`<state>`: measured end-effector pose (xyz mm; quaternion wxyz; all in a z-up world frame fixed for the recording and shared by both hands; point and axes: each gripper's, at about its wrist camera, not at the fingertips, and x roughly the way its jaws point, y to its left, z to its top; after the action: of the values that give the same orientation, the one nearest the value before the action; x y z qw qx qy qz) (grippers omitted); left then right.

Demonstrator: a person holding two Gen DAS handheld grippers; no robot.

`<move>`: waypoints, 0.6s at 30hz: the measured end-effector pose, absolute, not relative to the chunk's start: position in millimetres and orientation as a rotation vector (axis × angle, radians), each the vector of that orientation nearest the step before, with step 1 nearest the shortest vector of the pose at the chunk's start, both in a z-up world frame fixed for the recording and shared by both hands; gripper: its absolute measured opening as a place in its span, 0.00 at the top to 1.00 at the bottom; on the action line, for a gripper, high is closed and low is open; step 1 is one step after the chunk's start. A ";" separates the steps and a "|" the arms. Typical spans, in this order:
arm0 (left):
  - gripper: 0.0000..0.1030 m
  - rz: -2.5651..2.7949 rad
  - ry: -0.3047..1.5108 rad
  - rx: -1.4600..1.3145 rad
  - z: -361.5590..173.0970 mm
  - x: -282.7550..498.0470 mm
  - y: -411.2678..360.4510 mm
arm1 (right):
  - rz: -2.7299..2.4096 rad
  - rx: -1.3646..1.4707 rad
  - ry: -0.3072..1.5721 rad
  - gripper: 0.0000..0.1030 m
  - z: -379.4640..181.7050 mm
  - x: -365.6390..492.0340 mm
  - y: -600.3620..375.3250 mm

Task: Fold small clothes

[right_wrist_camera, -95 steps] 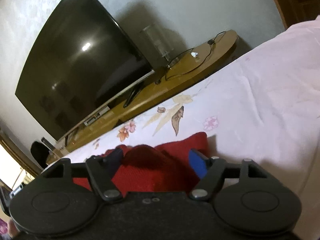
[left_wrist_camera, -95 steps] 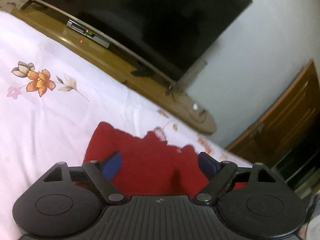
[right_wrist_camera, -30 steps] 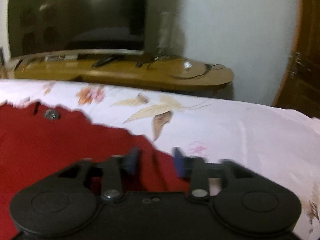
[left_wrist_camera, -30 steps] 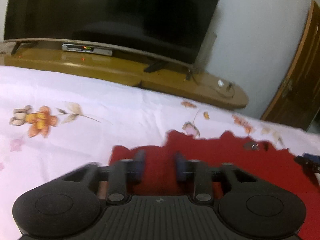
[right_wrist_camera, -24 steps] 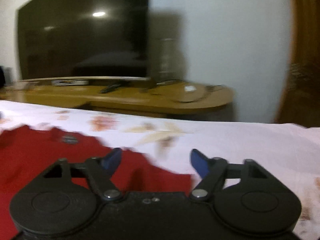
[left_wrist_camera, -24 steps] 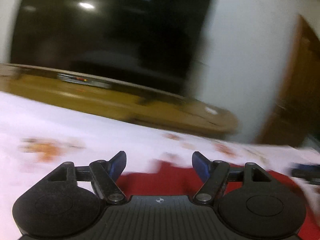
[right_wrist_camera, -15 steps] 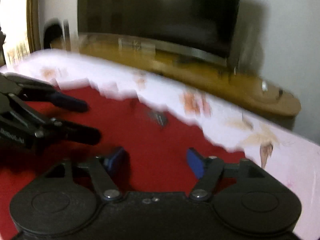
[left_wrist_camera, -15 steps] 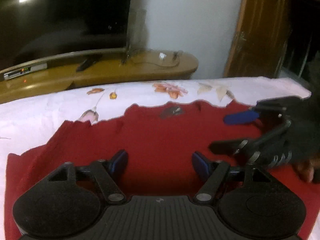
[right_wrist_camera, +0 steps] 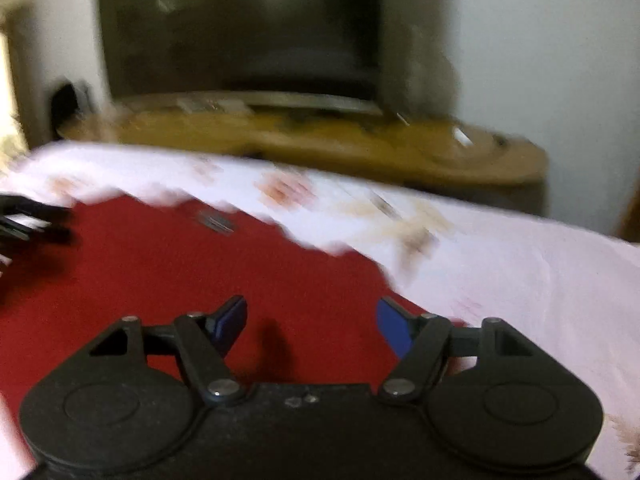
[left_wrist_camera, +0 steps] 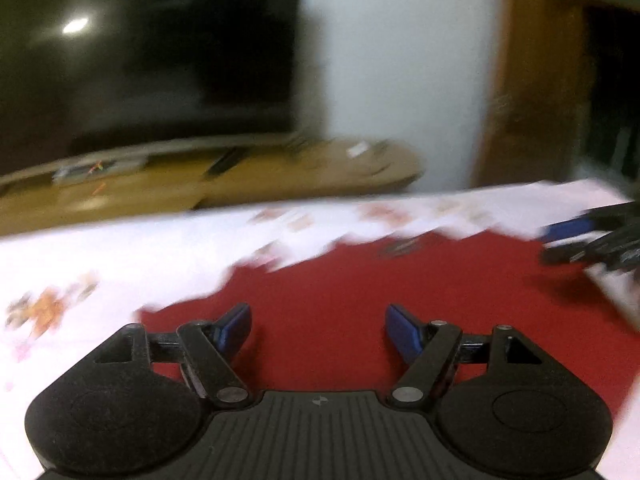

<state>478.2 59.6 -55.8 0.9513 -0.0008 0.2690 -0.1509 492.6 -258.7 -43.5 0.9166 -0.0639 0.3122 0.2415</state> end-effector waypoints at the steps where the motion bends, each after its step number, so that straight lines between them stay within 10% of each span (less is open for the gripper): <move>1: 0.29 -0.332 0.557 0.018 -54.8 477.1 48.0 | 0.551 -0.125 0.624 0.26 -39.7 481.7 -250.4; 18: 0.27 -0.262 0.645 0.007 -83.7 435.6 93.4 | 0.581 -0.324 0.698 0.24 -77.4 433.2 -266.3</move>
<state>435.6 93.4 -83.7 0.9400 0.0036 0.3159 -0.1286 433.2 -266.3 -77.4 0.8861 -0.1556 0.3354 0.2794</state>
